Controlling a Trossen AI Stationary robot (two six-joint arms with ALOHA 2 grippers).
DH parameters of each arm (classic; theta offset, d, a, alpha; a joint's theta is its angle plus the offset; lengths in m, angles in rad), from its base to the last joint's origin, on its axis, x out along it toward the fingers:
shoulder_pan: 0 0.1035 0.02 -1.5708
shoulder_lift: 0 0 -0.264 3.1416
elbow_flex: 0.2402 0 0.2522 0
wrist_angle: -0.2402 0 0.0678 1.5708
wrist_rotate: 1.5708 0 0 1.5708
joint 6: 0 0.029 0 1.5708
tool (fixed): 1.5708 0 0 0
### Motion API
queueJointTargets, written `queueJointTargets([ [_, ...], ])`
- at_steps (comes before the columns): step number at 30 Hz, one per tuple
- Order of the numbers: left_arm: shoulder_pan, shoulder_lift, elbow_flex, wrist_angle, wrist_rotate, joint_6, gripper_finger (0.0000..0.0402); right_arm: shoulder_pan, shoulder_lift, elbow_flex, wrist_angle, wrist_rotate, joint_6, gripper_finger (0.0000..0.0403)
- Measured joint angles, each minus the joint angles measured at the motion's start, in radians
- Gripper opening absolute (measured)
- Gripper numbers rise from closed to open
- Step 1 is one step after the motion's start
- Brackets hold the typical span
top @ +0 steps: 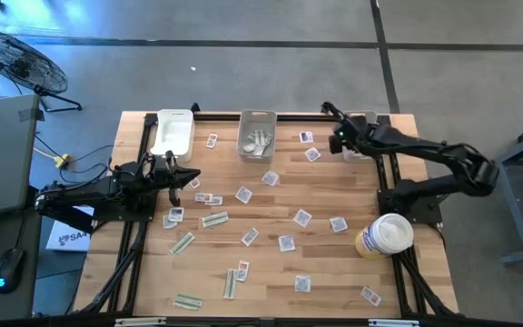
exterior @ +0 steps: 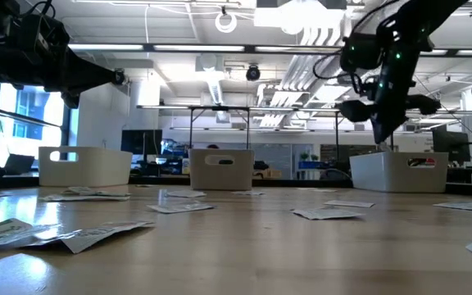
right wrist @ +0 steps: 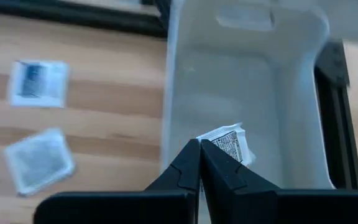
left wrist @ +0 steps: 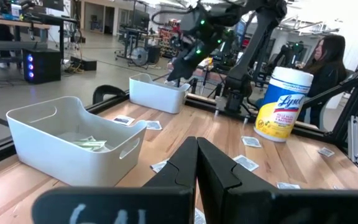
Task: Pick & Place First Aid Supplies
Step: Put the orange pad into the right gray bin, then put the blue pad into the white bin
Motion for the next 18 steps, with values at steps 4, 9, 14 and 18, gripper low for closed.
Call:
queueJointTargets([
  [4, 0.0, 0.0, 0.0, 0.0, 0.0, 0.0, 0.0001, -0.053, 0.0, -0.044, -0.001, -0.052, 0.012, 0.0018],
  [9, 0.0, 0.0, 0.0, 0.0, 0.0, 0.0, 0.0001, -0.103, 0.0, -0.068, -0.009, -0.161, -0.05, 0.0063],
  [14, 0.0, 0.0, 0.0, 0.0, 0.0, 0.0, 0.0001, -0.109, -0.014, 0.016, -0.121, -0.143, -0.129, 0.0116],
  [18, 0.0, 0.0, 0.0, 0.0, 0.0, 0.0, 0.0001, -0.053, -0.039, 0.113, -0.206, -0.121, -0.176, 0.0135],
])
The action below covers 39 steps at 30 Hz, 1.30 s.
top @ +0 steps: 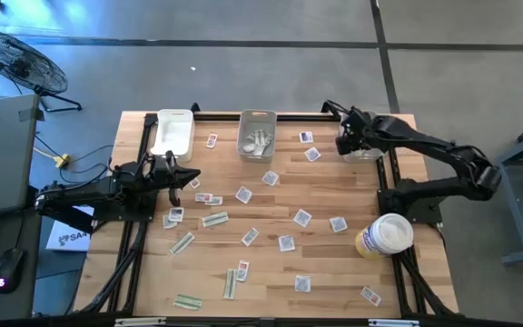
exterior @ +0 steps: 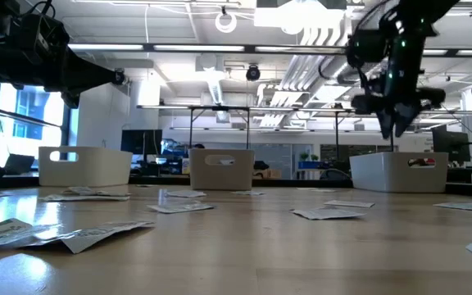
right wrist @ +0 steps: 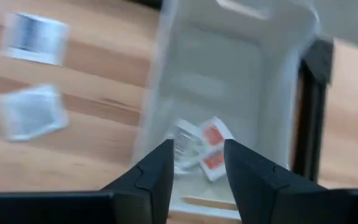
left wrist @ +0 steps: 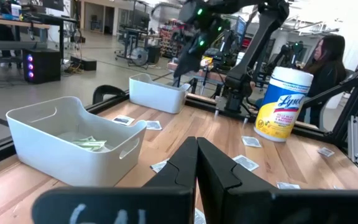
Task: Pick & Place First Aid Supplies
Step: Put the blue pad into the white bin
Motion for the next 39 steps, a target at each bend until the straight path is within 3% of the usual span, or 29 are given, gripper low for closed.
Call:
queueJointTargets([
  [4, 0.0, 0.0, 0.0, 0.0, 0.0, 0.0, 0.0001, 0.132, -0.019, 0.051, 0.053, -0.052, -0.015, 0.0137],
  [9, 0.0, 0.0, 0.0, 0.0, 0.0, 0.0, 0.0001, 0.388, 0.016, 0.012, 0.36, -0.142, -0.039, 0.0138],
  [13, 0.0, 0.0, 0.0, 0.0, 0.0, 0.0, 0.0001, 0.571, 0.099, -0.042, 0.601, -0.131, -0.087, 0.0138],
  [16, 0.0, 0.0, 0.0, 0.0, 0.0, 0.0, 0.0001, 0.653, 0.187, -0.054, 0.681, -0.115, -0.087, 0.0138],
  [25, 0.0, 0.0, 0.0, 0.0, 0.0, 0.0, 0.0001, 0.805, 0.402, -0.054, 0.816, -0.07, -0.131, 0.0138],
  [29, 0.0, 0.0, 0.0, 0.0, 0.0, 0.0, 0.0001, 0.848, 0.418, -0.054, 0.826, 0.011, -0.071, 0.0138],
  [34, 0.0, 0.0, 0.0, 0.0, 0.0, 0.0, 0.0001, 0.9, 0.418, -0.049, 0.934, -0.003, -0.101, 0.0138],
  [39, 0.0, 0.0, 0.0, 0.0, 0.0, 0.0, 0.0001, 0.884, 0.421, -0.038, 0.941, 0.131, -0.069, 0.0138],
])
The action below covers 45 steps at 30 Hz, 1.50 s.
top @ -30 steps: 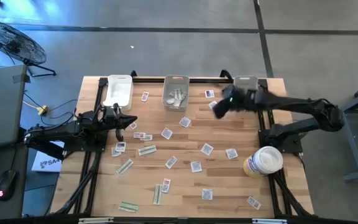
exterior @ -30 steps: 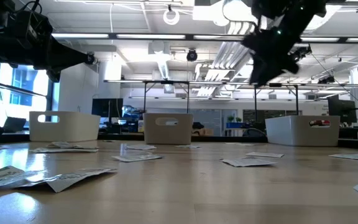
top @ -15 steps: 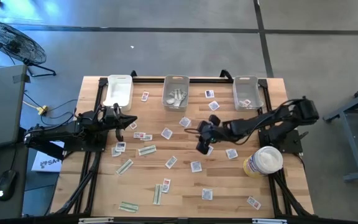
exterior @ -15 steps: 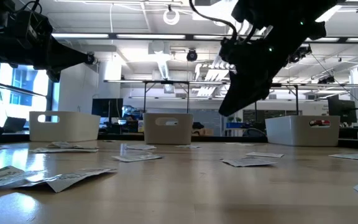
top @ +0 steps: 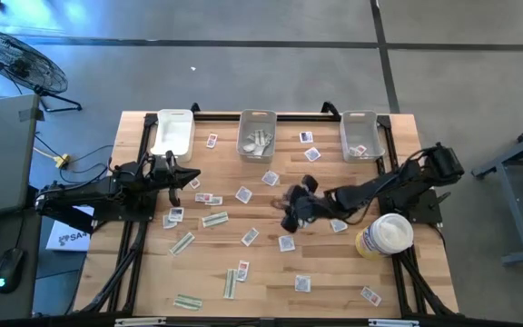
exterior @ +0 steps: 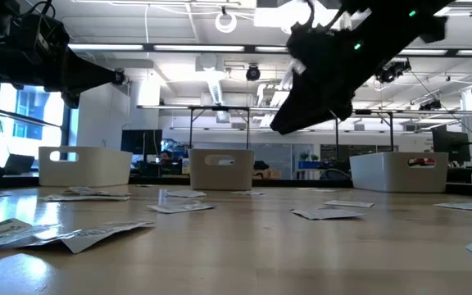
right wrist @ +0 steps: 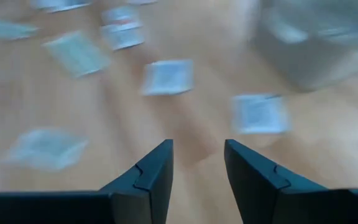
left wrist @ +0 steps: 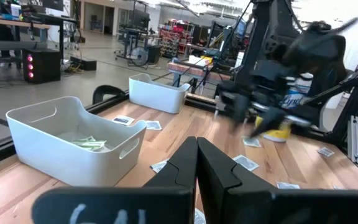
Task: Pick & Place First Aid Supplies
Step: Put the blue pad into the white bin
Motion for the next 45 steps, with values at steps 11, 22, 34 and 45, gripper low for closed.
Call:
queueJointTargets([
  [11, 0.0, 0.0, 0.0, 0.0, -0.001, 0.0, 0.0001, -0.198, 0.164, 0.0, 0.119, -0.007, 0.065, 0.0138],
  [22, 0.0, 0.0, 0.0, 0.0, -0.001, 0.0, 0.0001, -0.276, 0.295, 0.0, 0.266, -0.068, 0.033, 0.0138],
  [34, 0.0, 0.0, 0.0, 0.0, -0.002, 0.0, 0.0001, -0.29, 0.401, 0.005, 0.364, -0.096, -0.108, 0.0113],
  [45, 0.0, 0.0, 0.0, 0.0, -0.002, 0.0, 0.0001, -0.285, 0.429, 0.005, 0.379, -0.069, -0.167, 0.0008],
])
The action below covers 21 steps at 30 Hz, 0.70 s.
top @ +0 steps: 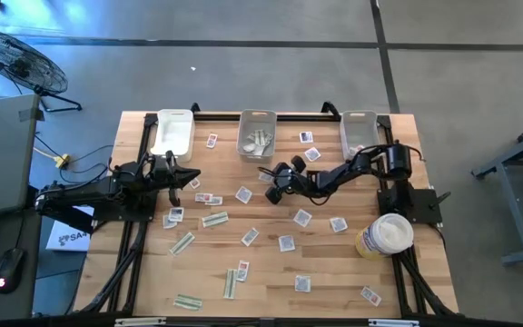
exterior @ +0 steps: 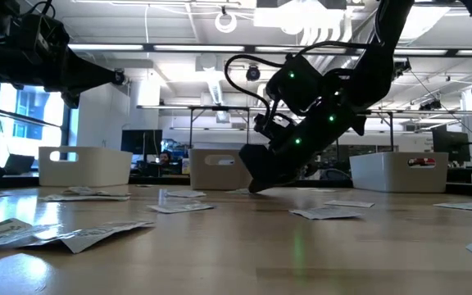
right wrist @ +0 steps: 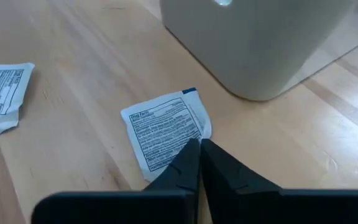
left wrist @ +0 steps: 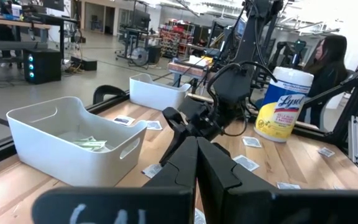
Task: Pick & Place First Aid Supplies
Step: Put the blue pad into the white bin
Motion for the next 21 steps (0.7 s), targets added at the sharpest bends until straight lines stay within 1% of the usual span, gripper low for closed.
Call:
queueJointTargets([
  [5, 0.0, 0.0, 0.0, 0.0, 0.0, 0.0, 0.0001, 0.034, -0.051, -0.005, -0.043, -0.006, -0.005, 0.0002],
  [11, 0.0, 0.0, 0.0, 0.0, 0.0, 0.0, 0.0001, 0.068, -0.197, -0.011, -0.192, -0.075, -0.003, 0.0001],
  [15, 0.0, 0.0, 0.0, 0.0, 0.001, 0.0, 0.0001, 0.07, -0.294, -0.008, -0.243, -0.128, -0.018, 0.0001],
  [17, 0.0, 0.0, 0.0, 0.0, 0.001, 0.0, 0.0001, 0.069, -0.332, -0.008, -0.257, -0.16, -0.047, 0.0001],
  [21, 0.0, 0.0, 0.0, 0.0, 0.001, 0.0, 0.0001, 0.051, -0.413, -0.008, -0.23, -0.183, -0.114, 0.0001],
])
